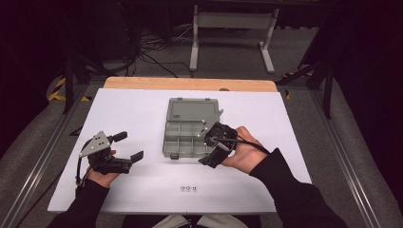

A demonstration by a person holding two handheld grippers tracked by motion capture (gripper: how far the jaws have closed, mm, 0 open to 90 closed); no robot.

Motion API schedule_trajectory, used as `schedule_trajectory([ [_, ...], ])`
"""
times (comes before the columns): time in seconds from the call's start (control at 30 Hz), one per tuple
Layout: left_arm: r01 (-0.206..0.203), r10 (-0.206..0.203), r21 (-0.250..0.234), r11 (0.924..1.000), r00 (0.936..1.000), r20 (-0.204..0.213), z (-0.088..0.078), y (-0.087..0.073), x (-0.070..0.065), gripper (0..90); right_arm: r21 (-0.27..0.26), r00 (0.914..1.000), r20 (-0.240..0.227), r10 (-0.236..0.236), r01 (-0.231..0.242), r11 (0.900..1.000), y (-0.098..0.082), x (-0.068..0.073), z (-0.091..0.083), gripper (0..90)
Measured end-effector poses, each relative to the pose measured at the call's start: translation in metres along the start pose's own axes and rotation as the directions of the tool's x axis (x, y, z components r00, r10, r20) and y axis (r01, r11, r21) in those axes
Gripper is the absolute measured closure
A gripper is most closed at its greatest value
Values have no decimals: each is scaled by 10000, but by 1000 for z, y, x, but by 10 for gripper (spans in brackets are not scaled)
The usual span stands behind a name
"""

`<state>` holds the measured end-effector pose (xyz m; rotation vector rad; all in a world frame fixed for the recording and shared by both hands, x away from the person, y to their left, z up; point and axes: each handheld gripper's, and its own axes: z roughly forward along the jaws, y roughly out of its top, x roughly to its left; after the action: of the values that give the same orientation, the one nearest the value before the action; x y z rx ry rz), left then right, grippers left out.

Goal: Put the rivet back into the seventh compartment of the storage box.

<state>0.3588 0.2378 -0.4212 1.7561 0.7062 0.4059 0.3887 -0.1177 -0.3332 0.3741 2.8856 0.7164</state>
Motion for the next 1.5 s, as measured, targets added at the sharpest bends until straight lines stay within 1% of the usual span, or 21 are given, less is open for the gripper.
schedule_trajectory([
  [0.07, 44, -44, 34, 10000, 10000, 27, 0, 0, 0, 26, 130, 9998, -216, -34, 36, 9999, 1, 2, 2, 193],
  [0.13, 33, -33, 27, 10000, 10000, 9, 0, 0, 0, 26, 172, 9997, -241, -107, 111, 9998, 2, 4, 3, 199],
  [0.27, 45, -45, 73, 10000, 10000, 56, 0, 0, 0, 25, 372, 9996, -276, -101, 111, 9992, 2, 6, 6, 204],
  [0.3, 63, -64, 103, 9999, 9999, 90, 0, 0, 1, 25, 403, 9997, -225, -65, 74, 9992, 2, 7, 7, 207],
  [0.43, 91, -91, 43, 9999, 9999, 93, -1, 0, 1, 24, 329, 9995, -279, -122, 131, 9994, 2, 10, 11, 214],
  [0.5, 137, -138, 17, 9999, 9999, 82, -1, 0, 1, 23, 383, 9993, -371, -54, 68, 9992, 2, 13, 15, 215],
  [0.53, 105, -105, 26, 9999, 9999, 61, -2, 0, 2, 23, 407, 9992, -388, -90, 106, 9991, 2, 15, 16, 216],
  [0.57, 100, -100, 13, 9999, 9999, 57, -2, 0, 2, 23, 376, 9990, -401, -220, 235, 9990, 3, 15, 18, 216],
  [0.67, 123, -123, -28, 9999, 9999, 50, -2, 0, 2, 23, 562, 9989, -457, -115, 141, 9983, 2, 19, 22, 216],
  [0.7, 150, -149, -29, 9999, 9999, 51, -2, 0, 1, 23, 605, 9985, -514, -172, 203, 9980, 2, 19, 24, 216],
  [0.87, 166, -166, -89, 9998, 9999, 38, -3, 0, 1, 23, 696, 9982, -582, -169, 209, 9974, 0, 23, 31, 216],
  [0.97, 152, -152, -67, 9999, 9999, 25, -2, 0, 2, 23, 764, 9970, -754, -173, 231, 9968, -3, 26, 39, 216],
  [1.03, 140, -140, -49, 9999, 9999, 40, -2, 0, 1, 22, 812, 9968, -788, -139, 204, 9965, -4, 27, 40, 216],
  [1.27, 146, -146, -67, 9999, 9999, 62, -2, 0, 1, 22, 1124, 9945, -1000, -298, 411, 9928, -5, 35, 53, 217],
  [1.43, 158, -158, -107, 9998, 9999, 43, -2, -1, 1, 22, 1136, 9925, -1103, -520, 645, 9914, -6, 38, 60, 219],
  [1.47, 120, -119, -79, 9999, 9999, 55, -3, 0, 1, 22, 1278, 9929, -1118, -415, 558, 9902, -7, 40, 61, 219],
  [1.5, 128, -127, -83, 9999, 9999, 55, -3, 0, 1, 22, 1305, 9925, -1164, -381, 533, 9900, -7, 41, 62, 220],
])
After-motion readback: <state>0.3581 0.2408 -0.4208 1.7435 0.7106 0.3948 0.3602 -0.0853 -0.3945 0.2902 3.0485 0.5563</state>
